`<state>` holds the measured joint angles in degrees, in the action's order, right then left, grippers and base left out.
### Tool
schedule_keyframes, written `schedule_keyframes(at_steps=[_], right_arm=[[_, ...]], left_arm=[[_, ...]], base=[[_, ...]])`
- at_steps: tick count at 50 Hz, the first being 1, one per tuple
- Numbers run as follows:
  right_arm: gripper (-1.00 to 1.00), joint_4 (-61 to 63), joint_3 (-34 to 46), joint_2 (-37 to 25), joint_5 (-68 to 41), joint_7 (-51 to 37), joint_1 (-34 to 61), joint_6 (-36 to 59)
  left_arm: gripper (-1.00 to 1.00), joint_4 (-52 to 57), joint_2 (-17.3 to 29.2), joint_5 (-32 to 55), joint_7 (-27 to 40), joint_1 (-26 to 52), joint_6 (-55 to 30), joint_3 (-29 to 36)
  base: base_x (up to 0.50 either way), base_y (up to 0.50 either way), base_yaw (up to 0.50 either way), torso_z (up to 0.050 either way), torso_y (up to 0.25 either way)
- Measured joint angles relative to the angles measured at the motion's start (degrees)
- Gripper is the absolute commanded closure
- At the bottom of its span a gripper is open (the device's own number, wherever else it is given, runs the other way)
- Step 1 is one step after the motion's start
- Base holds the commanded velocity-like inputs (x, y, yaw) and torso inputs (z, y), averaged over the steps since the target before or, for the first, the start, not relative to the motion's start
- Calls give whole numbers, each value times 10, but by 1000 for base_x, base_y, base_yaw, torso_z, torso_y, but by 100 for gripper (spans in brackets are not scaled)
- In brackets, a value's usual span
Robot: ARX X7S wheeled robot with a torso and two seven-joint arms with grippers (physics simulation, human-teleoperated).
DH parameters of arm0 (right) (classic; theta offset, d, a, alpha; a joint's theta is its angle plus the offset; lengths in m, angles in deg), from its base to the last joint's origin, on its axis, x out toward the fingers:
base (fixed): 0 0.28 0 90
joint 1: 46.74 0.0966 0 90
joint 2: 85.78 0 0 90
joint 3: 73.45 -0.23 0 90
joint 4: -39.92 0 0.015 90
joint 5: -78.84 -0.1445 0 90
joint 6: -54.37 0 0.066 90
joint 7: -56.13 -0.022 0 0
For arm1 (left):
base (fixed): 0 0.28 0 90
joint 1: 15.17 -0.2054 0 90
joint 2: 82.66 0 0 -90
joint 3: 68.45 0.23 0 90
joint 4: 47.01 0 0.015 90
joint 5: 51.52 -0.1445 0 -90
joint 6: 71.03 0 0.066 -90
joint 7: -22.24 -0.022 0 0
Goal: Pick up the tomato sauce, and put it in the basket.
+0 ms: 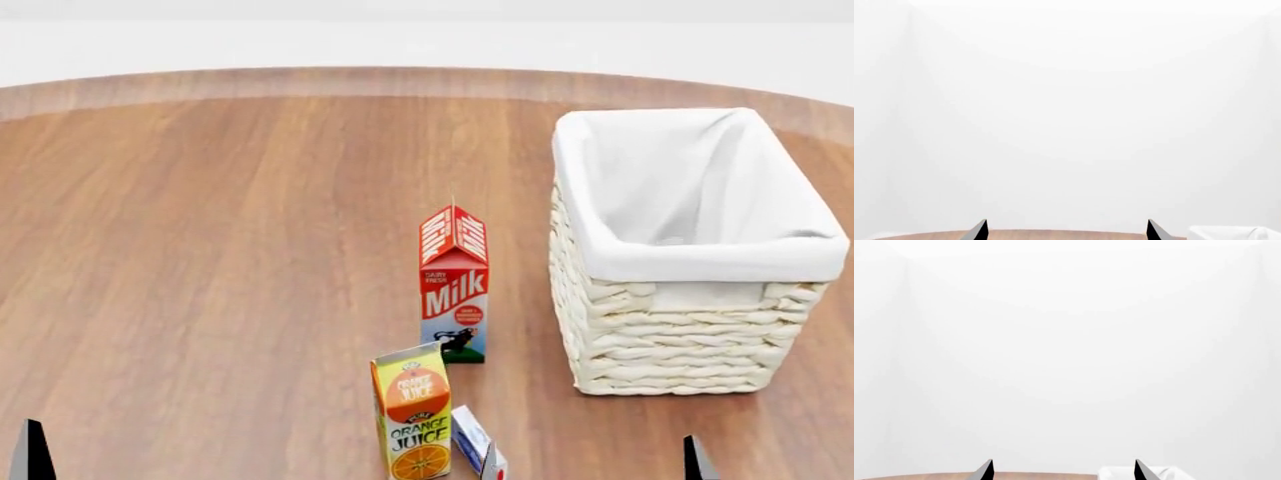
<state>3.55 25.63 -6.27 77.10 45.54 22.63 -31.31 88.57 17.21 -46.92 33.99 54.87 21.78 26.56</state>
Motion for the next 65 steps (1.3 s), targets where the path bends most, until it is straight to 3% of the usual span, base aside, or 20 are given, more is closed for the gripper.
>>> schedule_keyframes(at_steps=[11, 22, 41, 65], right_arm=[[-100, -7, 0, -6, -4, -6, 4, -5], [-100, -20, -11, -17, -21, -10, 10, 3], [-100, -243, -26, -39, -38, -7, -67, -104], [-100, -426, -17, -34, -57, -2, -121, -178]], left_arm=[[-100, -1, 5, 0, 7, 1, -1, 4], [-100, -10, 9, -2, 15, 9, -5, 7], [-100, -41, 12, -10, 28, 28, -11, 15], [-100, -59, 18, -14, 41, 39, -10, 24]], base=[[500, 0, 0, 0, 0], [0, 0, 0, 0, 1], [0, 0, 0, 0, 0], [0, 0, 0, 0, 0]])
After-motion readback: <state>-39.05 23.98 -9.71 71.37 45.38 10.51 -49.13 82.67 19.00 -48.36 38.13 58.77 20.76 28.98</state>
